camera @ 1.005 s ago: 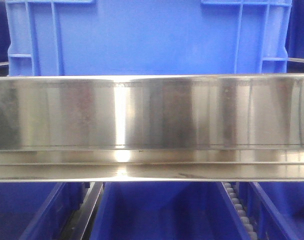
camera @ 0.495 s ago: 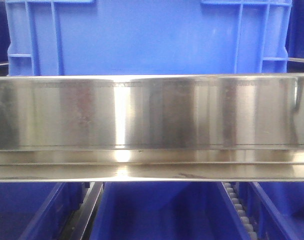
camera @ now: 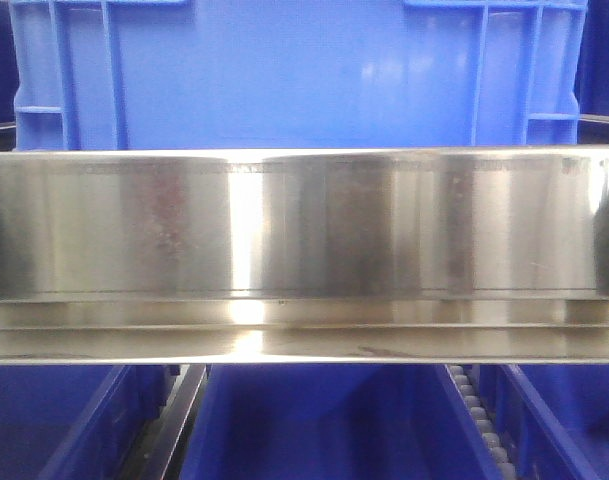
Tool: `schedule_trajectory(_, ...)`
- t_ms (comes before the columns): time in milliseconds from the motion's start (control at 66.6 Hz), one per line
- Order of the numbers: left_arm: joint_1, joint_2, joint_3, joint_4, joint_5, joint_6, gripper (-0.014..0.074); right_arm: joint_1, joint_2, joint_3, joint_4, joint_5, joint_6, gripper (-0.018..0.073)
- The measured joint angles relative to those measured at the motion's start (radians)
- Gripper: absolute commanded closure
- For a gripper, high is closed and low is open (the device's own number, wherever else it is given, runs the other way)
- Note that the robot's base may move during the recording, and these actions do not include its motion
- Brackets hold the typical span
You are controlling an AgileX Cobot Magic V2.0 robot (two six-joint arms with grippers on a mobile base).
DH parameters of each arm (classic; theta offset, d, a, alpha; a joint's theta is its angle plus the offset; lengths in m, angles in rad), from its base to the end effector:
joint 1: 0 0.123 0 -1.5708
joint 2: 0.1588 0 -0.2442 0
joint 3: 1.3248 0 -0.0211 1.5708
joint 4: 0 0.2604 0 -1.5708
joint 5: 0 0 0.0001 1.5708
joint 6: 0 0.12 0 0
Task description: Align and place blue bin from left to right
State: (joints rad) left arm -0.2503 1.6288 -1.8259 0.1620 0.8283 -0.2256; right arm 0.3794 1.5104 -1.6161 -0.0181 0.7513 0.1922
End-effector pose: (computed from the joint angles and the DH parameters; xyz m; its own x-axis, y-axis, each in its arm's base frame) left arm 0.3900 -0.0850 0.3937 -0.5096 0.0121 -0.8603 0.0889 0.9953 -0.0386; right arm 0.3510 0.1383 0.3730 -0.5484 -0.0270 -0.8358 -0.2672 0.9527 0.1445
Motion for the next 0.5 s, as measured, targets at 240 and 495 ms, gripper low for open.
schedule_trajectory(240,0.000,0.125,-0.166,0.023,0.140,-0.012,0.0707,0.064,0.174,-0.198,-0.101,0.152,0.052,0.0636)
schedule_trajectory(495,0.000,0.134,-0.176,0.025,0.166,-0.014,0.0707,0.093,0.273,-0.349,-0.116,0.220,0.066,0.0636)
